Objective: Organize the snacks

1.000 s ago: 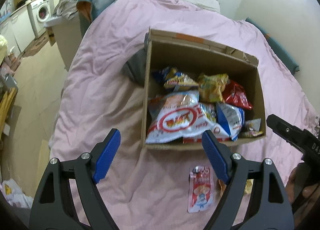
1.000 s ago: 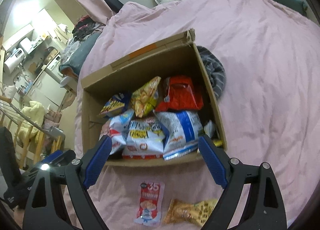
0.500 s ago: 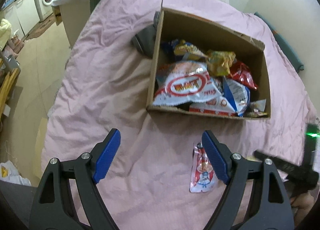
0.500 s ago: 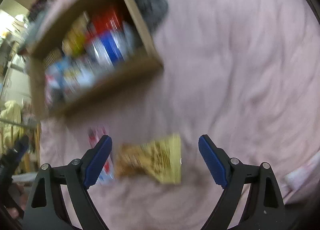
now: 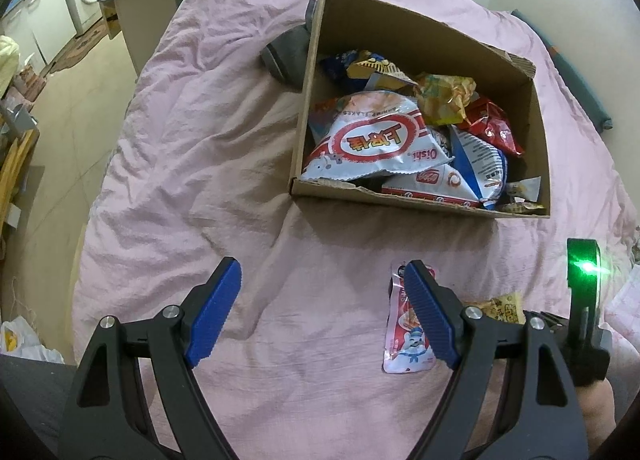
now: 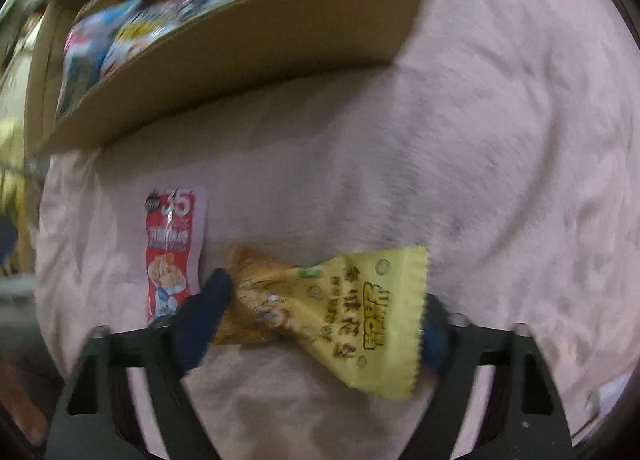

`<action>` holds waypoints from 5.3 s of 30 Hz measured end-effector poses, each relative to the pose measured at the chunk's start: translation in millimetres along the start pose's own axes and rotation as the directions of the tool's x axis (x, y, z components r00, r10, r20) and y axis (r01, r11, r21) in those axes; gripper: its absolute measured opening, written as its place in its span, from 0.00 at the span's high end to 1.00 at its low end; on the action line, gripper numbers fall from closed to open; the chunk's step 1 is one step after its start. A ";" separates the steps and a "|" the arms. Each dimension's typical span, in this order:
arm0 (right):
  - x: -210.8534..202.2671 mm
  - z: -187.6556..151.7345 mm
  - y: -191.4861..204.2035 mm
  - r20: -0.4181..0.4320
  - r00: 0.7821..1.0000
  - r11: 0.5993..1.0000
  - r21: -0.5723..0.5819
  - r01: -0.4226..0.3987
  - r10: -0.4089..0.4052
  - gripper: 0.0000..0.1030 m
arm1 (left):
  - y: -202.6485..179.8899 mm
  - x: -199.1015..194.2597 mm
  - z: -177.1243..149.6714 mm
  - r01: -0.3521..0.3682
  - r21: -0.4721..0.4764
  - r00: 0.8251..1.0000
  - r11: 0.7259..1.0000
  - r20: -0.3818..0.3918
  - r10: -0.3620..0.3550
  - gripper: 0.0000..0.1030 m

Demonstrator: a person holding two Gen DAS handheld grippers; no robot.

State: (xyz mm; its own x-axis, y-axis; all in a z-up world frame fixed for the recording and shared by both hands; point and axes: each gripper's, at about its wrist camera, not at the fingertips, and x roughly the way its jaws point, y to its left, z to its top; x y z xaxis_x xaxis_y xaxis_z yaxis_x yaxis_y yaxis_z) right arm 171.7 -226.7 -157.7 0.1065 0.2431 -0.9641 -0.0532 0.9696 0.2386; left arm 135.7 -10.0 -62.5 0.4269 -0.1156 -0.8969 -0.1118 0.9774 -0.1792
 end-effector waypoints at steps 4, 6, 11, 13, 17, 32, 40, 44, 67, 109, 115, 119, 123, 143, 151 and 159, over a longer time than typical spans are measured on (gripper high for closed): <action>-4.6 -5.4 6.6 0.004 1.000 0.999 -0.039 -0.009 0.009 0.61 | 0.8 6.6 -0.5 -0.016 -0.012 1.000 1.000 -0.011 0.016 0.21; -8.8 -6.8 5.5 0.010 1.000 0.999 -0.045 -0.028 0.028 0.69 | -0.3 10.4 -1.0 -0.014 -0.018 1.000 1.000 -0.026 0.013 0.21; -33.0 -10.7 -7.4 0.074 0.994 0.997 -0.012 -0.081 0.082 0.72 | -12.4 18.2 -2.8 -0.002 0.002 0.999 1.000 -0.053 0.002 0.21; -48.0 -11.1 -9.6 0.129 0.987 0.996 0.002 -0.094 0.093 0.72 | -20.7 23.8 -6.3 -0.006 0.028 0.998 1.000 -0.066 0.007 0.21; -67.9 -9.8 -27.3 0.210 0.973 0.992 0.050 -0.112 0.099 0.72 | -40.4 41.9 -15.6 0.005 0.089 0.993 0.996 -0.121 0.006 0.21; -84.6 -17.3 -61.0 0.257 0.958 0.973 0.155 -0.172 0.128 0.72 | -109.3 105.2 -52.7 0.012 0.312 0.964 0.950 -0.256 0.071 0.21; -86.0 -18.9 -58.7 0.258 0.958 0.976 0.140 -0.166 0.126 0.72 | -104.3 99.5 -52.6 0.011 0.321 0.971 0.947 -0.228 0.066 0.30; -83.6 -16.7 -50.8 0.251 0.958 0.978 0.112 -0.175 0.142 0.72 | -94.9 91.3 -53.8 -0.002 0.311 0.975 0.951 -0.210 0.071 0.48; -121.4 -1.7 -5.9 0.318 0.903 0.958 -0.087 -0.275 0.288 0.72 | -21.1 -24.8 -12.9 -0.048 0.170 0.999 0.984 -0.002 0.049 0.48; -68.6 112.4 36.7 0.335 0.903 0.960 -0.171 -0.221 0.268 0.72 | -42.1 24.4 103.8 0.029 0.162 0.995 0.986 0.085 -0.044 0.47; -64.1 112.7 40.2 0.301 0.905 0.951 -0.166 -0.260 0.300 0.71 | -40.7 29.4 106.7 0.035 0.135 0.997 0.990 0.061 -0.043 0.47; -63.7 113.5 43.3 0.301 0.910 0.955 -0.171 -0.243 0.285 0.69 | -43.2 27.8 104.6 0.015 0.164 0.997 0.986 0.067 -0.026 0.38; -69.1 113.7 41.3 0.330 0.913 0.966 -0.175 -0.190 0.240 0.62 | -41.8 22.0 102.7 0.011 0.165 0.995 0.986 0.096 -0.027 0.22; -150.1 78.9 12.3 0.596 0.784 0.984 -0.074 -0.160 0.172 0.03 | -25.6 -25.9 85.2 -0.081 0.146 0.959 0.986 0.282 0.037 0.20; -167.1 32.9 17.8 0.636 0.763 0.994 -0.077 -0.084 0.114 0.00 | -3.6 -62.5 60.9 -0.132 0.128 0.926 0.983 0.369 0.076 0.00; -177.8 -19.6 29.0 0.690 0.724 0.996 -0.065 0.060 0.001 0.00 | 7.6 -85.4 16.9 -0.107 0.093 0.931 0.990 0.358 0.067 0.00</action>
State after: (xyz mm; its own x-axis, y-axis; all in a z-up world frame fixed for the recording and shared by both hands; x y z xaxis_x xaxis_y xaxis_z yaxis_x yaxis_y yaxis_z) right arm 131.8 -242.3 18.4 0.7619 0.1953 -0.6176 -0.1108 0.9787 0.1727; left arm 113.6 10.3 19.6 0.7114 0.0208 -0.7025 -0.0726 0.9964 -0.0441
